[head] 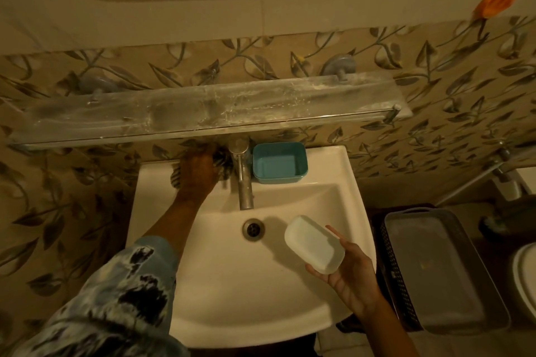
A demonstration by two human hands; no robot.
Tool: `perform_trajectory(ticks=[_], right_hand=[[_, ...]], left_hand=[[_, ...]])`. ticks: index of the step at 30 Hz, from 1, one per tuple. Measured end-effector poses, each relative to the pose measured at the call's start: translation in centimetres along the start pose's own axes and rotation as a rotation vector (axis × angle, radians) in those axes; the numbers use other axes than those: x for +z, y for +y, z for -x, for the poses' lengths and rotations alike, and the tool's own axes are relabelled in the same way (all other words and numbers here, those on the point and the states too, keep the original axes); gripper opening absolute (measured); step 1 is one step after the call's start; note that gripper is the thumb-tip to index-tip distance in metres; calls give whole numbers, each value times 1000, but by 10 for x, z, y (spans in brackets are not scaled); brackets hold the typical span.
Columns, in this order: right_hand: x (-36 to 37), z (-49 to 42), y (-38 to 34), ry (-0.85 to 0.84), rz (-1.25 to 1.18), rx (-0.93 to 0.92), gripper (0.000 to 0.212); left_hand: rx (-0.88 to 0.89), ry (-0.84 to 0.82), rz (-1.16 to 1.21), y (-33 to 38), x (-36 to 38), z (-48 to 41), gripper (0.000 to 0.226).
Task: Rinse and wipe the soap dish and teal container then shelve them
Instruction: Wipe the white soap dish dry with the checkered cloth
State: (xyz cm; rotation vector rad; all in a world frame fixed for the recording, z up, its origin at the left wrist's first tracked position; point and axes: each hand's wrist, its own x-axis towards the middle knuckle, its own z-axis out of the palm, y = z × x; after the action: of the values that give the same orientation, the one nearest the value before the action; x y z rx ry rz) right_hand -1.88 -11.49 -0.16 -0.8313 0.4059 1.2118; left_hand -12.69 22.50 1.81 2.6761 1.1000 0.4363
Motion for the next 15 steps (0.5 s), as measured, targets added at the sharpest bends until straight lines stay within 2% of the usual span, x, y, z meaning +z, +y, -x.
perform_trajectory(ticks=[3,7,9,12,15], right_hand=[[2,-1,-1,-23,-30,7,43],[6,-2,-1,-76,-76,0,55],[10,-2,-2,-107,-80,3,59],[12,0,-1,-149,-82,8,57],[17,3,1,-194,-100,17,62]], left_hand=[[2,-6,55,-5,-1,-2,37],[-2,-97,118,-19,0,-5,45],[-32,-129,290,-28,-2,-2,35],[-220,-116,655,-37,-13,13,10],[-363,10,896,-38,-25,32,10]])
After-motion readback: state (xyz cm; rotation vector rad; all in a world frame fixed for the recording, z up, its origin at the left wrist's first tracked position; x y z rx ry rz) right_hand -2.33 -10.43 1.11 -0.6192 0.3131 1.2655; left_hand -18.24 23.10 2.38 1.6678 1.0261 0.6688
